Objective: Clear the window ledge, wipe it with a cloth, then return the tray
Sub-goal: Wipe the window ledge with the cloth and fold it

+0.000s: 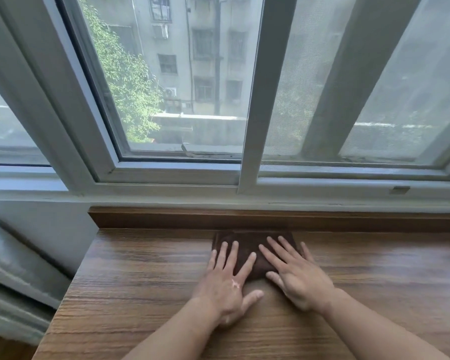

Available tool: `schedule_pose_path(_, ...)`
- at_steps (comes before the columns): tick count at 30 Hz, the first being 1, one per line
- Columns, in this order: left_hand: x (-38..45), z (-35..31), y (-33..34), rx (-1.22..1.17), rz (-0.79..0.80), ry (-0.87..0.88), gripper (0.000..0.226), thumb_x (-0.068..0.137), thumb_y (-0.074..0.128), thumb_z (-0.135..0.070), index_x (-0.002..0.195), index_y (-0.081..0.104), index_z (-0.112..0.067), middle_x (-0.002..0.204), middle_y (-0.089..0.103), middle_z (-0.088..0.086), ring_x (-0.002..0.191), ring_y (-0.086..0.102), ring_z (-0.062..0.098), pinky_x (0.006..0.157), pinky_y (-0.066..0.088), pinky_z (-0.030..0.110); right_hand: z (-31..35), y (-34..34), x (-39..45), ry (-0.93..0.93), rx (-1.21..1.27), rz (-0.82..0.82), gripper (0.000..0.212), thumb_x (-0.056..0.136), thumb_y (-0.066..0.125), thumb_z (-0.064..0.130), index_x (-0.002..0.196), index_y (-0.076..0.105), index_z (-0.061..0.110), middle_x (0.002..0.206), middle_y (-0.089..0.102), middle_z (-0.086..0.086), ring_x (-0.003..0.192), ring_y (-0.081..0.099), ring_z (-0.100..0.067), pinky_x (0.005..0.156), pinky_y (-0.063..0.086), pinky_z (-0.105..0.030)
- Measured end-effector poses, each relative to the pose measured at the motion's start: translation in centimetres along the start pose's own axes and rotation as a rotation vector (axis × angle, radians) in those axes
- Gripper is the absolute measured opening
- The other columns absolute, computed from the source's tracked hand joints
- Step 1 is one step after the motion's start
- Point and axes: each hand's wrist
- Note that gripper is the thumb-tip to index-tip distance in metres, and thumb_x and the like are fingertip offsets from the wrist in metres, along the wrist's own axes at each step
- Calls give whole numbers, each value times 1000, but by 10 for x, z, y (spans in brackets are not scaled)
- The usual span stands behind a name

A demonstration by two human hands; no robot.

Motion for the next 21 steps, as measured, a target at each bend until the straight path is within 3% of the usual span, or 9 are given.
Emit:
schedule_pose_path(3, 14, -8, -1, -23, -2, -2, 98, 70, -9, -83, 157, -17, -39, 165, -26, 14, 151, -27, 34, 123, -14, 50, -13, -12, 3, 18, -16, 51, 82, 78, -8, 75, 155, -10, 48, 160, -20, 22, 152, -18, -10, 122, -4, -56)
schedule_pose_path(6, 20, -9, 0, -7, 9, -11, 88, 83, 0, -84, 157, -17, -39, 165, -26, 15, 151, -27, 37, 123, -14, 51, -18, -16, 3, 17, -11, 84, 76, 85, 5, 78, 154, -11, 50, 164, -16, 19, 153, -17, -11, 121, -4, -58)
schedule_pose_path(9, 17, -8, -3, 3, -6, 16, 90, 79, -3, -86, 156, -17, -42, 165, -25, 14, 151, -26, 38, 124, -13, 51, -23, -11, -8, 28, 1, 93, 79, 82, 0, 81, 154, -13, 50, 166, -16, 17, 153, -18, -12, 121, -3, -57)
schedule_pose_path(15, 26, -13, -12, -10, -129, 60, 88, 80, -7, -80, 156, -17, -38, 164, -29, 6, 150, -30, 31, 125, -13, 47, -25, -21, -4, 180, 144, -49, 67, 99, 15, 65, 160, 2, 39, 168, -7, 12, 154, -11, -10, 124, 0, -47)
schedule_pose_path(19, 29, -18, 5, 14, -96, 31, 80, 89, 10, -80, 154, -18, -43, 164, -29, 8, 151, -28, 37, 123, -15, 49, -29, -4, -1, 198, 112, 20, 72, 97, 14, 69, 160, -1, 38, 168, -11, 12, 154, -13, -11, 122, -1, -55)
schedule_pose_path(21, 28, -21, 12, 5, -133, -16, 79, 90, 15, -80, 157, -6, -45, 165, -21, 12, 152, -17, 44, 122, -11, 50, -36, -1, 1, 163, 127, 15, 82, 88, 4, 78, 159, -3, 39, 168, -13, 13, 153, -16, -9, 122, -4, -53)
Point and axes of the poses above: each hand's wrist, its own x-axis towards the middle knuckle, its own y-axis out of the palm, z = x × y
